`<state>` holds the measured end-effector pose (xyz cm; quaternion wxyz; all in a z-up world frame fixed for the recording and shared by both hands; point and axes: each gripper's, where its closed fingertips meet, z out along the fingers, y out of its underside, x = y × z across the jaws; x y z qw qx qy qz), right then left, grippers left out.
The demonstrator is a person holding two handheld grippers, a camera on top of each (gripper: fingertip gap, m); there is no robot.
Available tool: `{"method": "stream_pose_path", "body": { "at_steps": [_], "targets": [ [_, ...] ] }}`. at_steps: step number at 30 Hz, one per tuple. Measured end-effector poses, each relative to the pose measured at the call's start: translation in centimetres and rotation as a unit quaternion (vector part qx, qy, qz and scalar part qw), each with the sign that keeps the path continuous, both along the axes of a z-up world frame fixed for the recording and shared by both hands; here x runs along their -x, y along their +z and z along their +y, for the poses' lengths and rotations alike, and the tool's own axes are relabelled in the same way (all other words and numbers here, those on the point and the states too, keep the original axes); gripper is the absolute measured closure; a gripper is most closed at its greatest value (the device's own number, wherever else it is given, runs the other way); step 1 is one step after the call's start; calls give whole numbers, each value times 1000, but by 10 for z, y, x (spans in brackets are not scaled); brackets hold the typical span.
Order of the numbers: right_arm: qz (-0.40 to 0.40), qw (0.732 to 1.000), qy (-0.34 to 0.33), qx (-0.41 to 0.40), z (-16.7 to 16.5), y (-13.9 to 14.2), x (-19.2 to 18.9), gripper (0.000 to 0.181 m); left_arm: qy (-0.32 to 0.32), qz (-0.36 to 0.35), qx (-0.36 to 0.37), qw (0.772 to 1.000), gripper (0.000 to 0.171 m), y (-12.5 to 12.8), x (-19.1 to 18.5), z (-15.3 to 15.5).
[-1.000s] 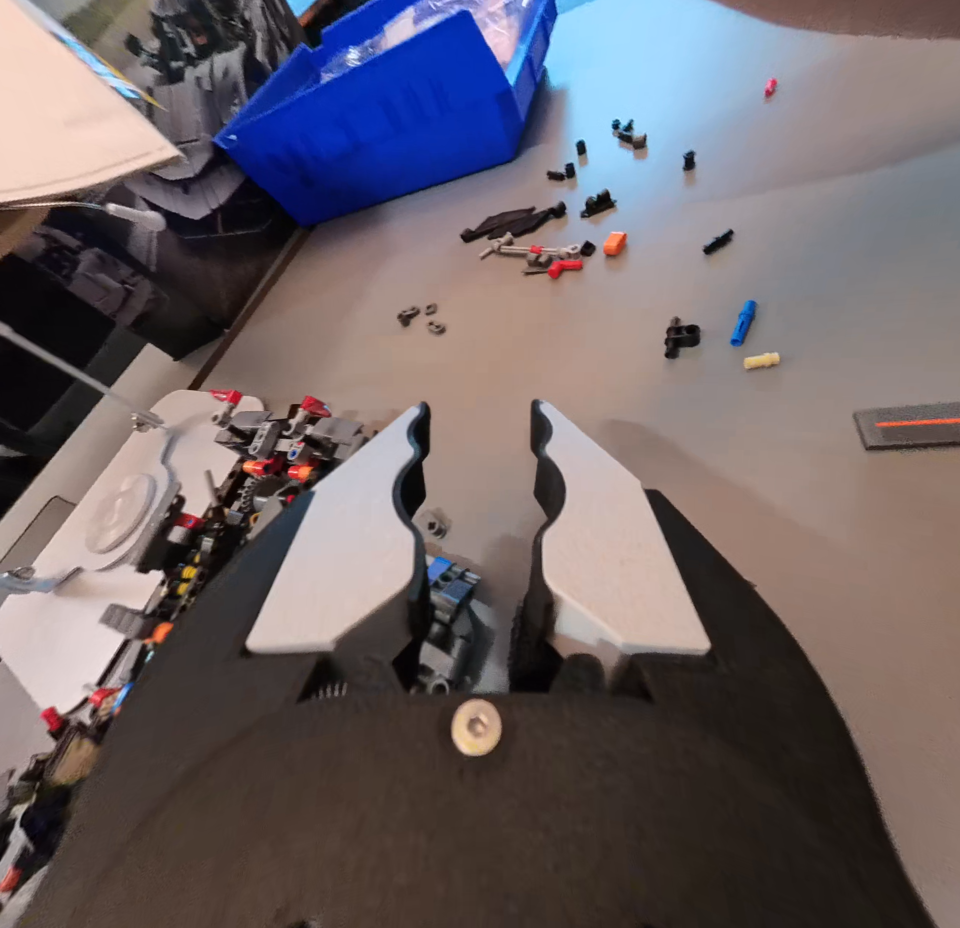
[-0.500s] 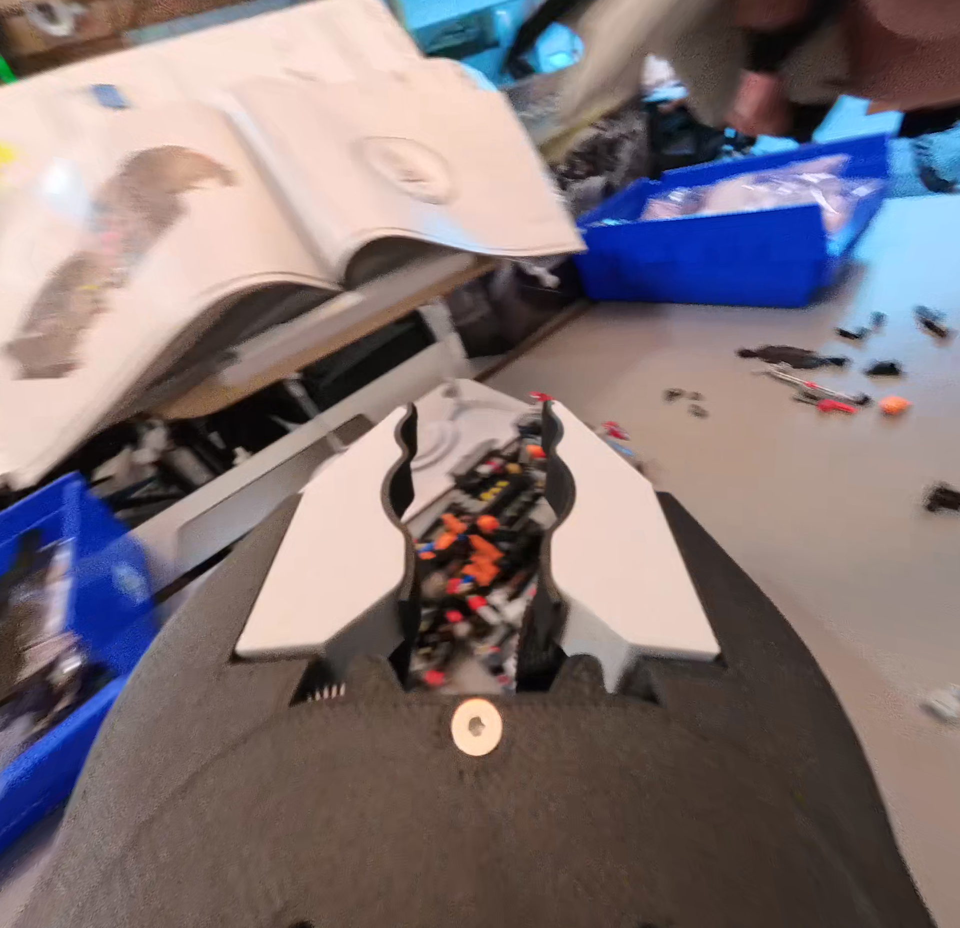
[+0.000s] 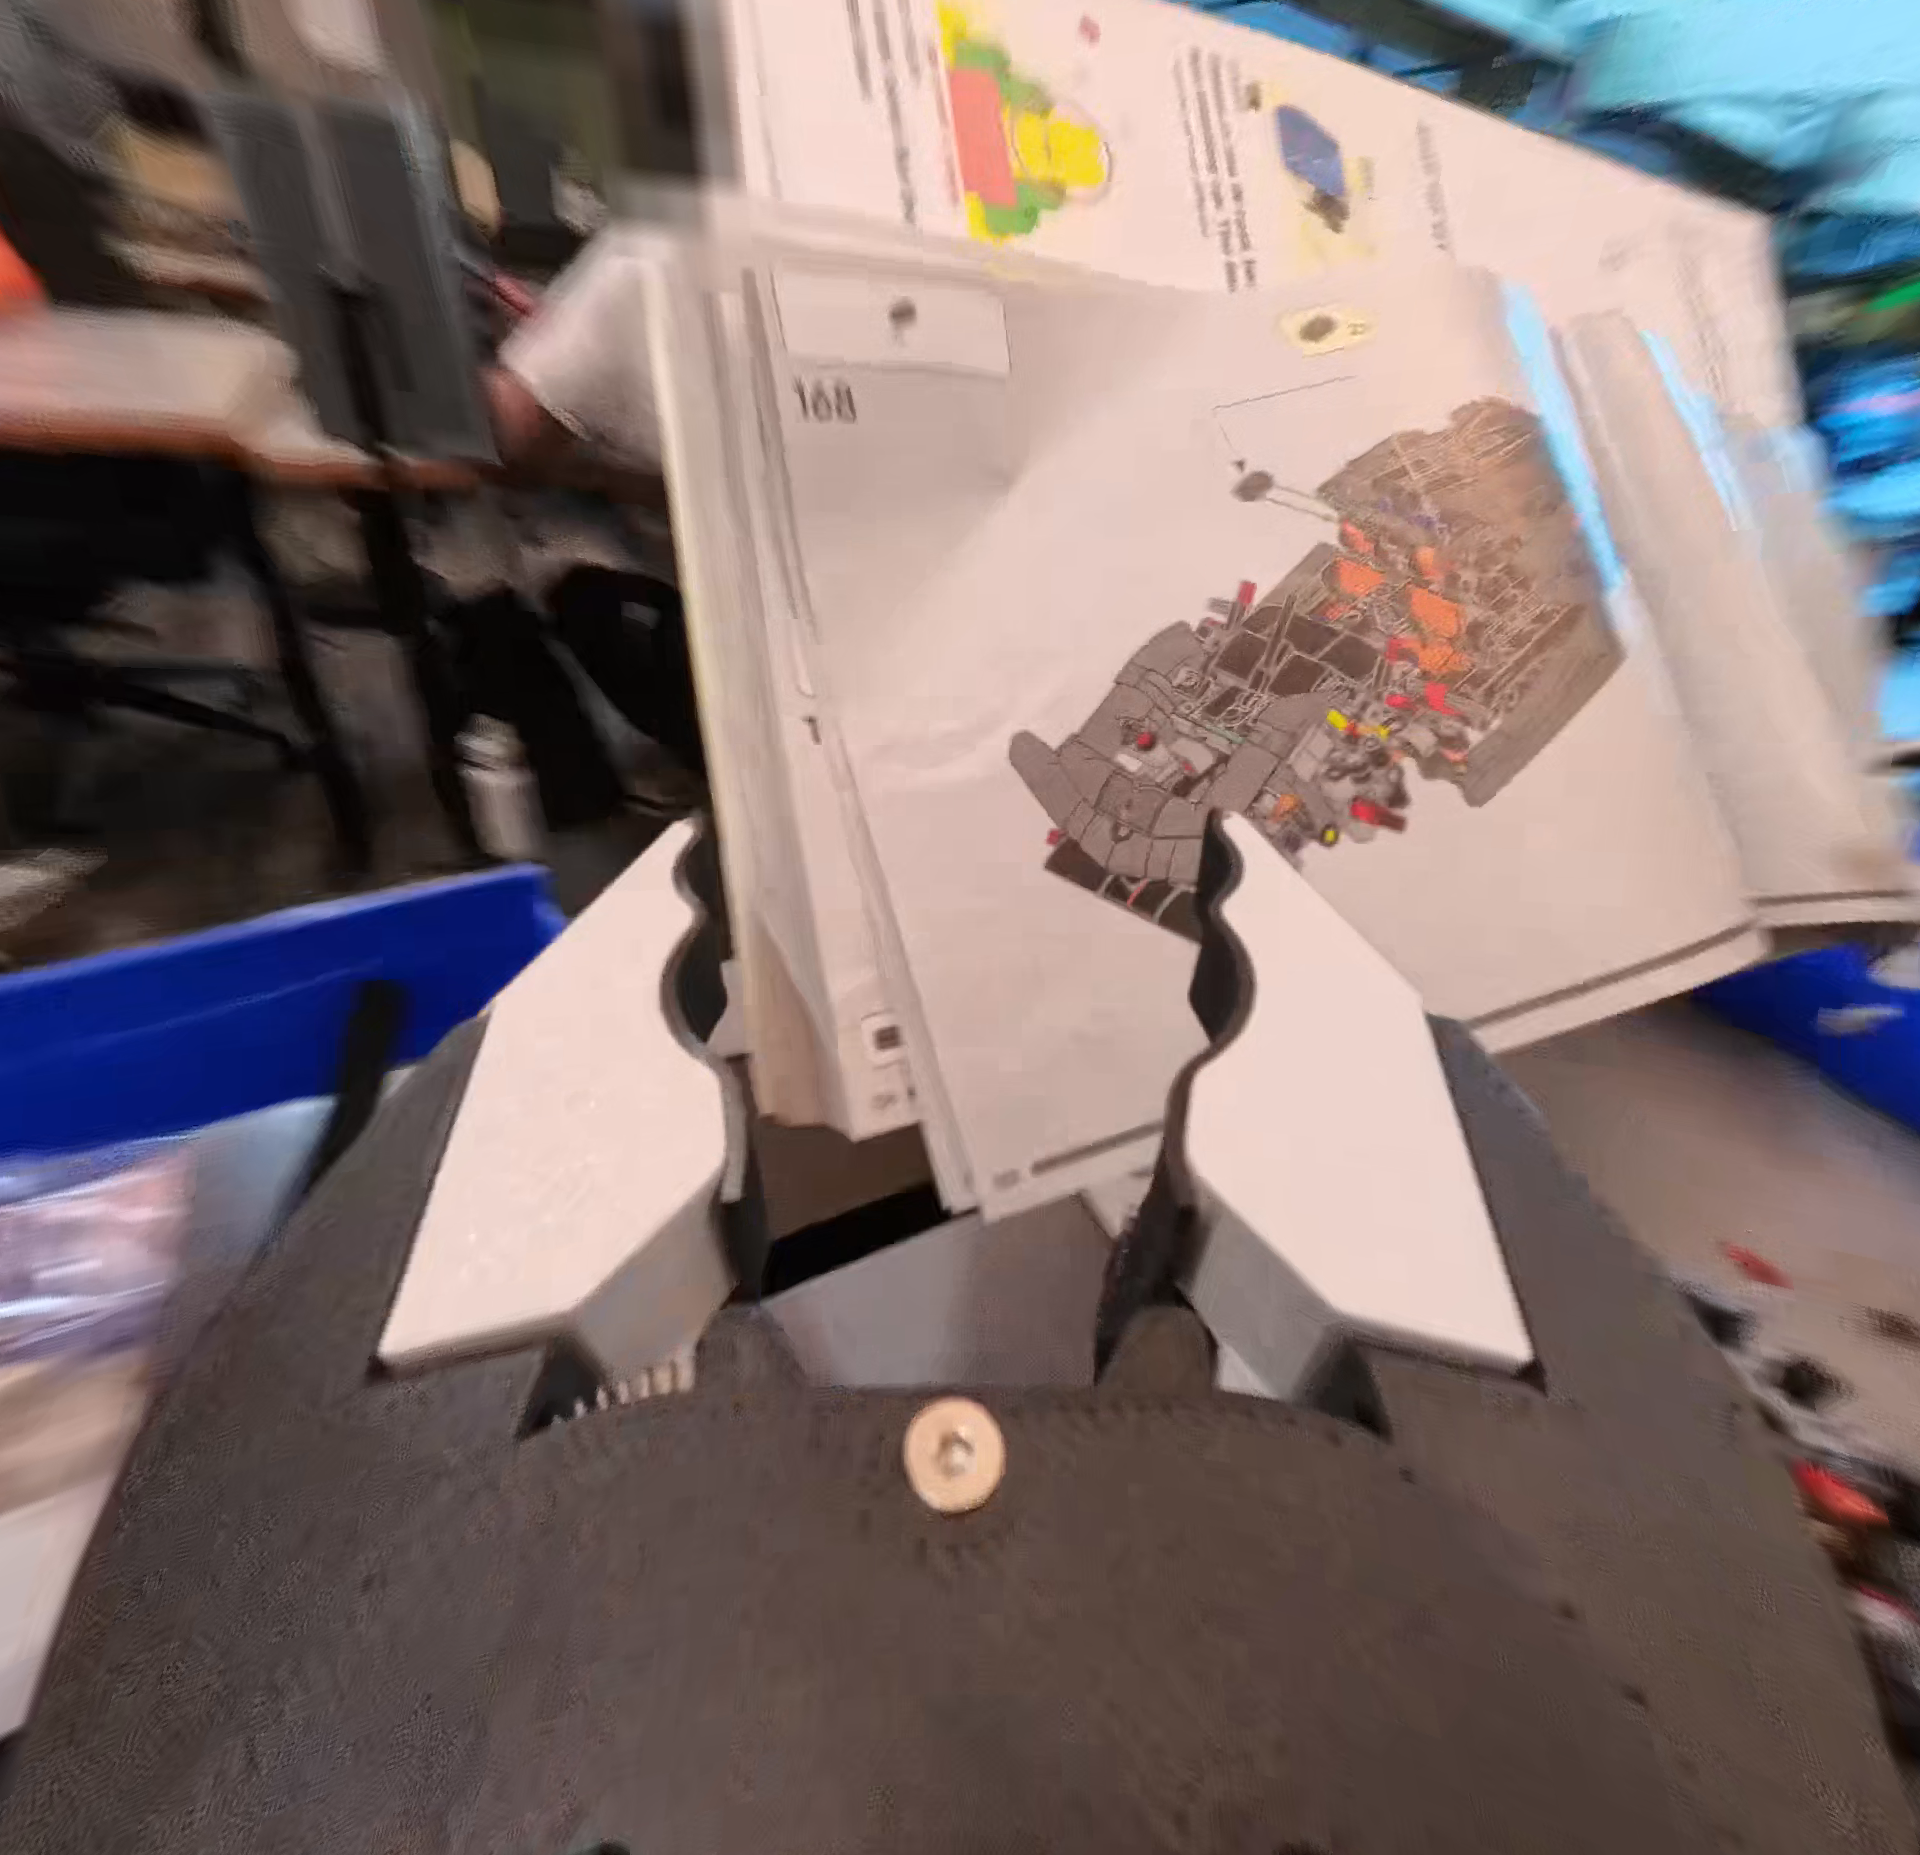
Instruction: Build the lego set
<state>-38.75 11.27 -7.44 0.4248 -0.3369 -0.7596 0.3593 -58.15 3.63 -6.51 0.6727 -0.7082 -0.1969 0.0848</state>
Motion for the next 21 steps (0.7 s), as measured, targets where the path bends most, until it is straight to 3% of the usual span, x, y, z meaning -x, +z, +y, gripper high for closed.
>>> {"method": "stream_pose_path", "body": {
  "at_steps": [2, 7, 9, 10, 12, 18, 21],
  "targets": [
    [-22, 999, -24, -18, 12, -14, 16, 81, -64, -92, -21, 993, 78, -12, 5, 19],
    [-16, 999, -46, -4, 26, -16, 18, 97, -128, -184, -85, 971, 86, -16, 10, 28],
    [-16, 998, -53, -26, 29, -19, 15, 93, -98, -165, -84, 978, 119, -16, 18, 18],
    [-20, 998, -54, -32, 29, -22, 13, 92, -98, -166, -92, 977, 126, -15, 17, 14],
    [-29, 997, -57, -45, 29, -25, 9, 98, -108, -194, -106, 969, 134, -14, 13, 8],
    [-45, 996, -71, -43, 32, -21, -1, 109, -67, -144, -71, 985, 143, -16, -6, -15],
    [-20, 997, -59, -49, 17, -6, -2, 108, -60, -138, -88, 985, 149, -11, -17, -29]
  ]
}}
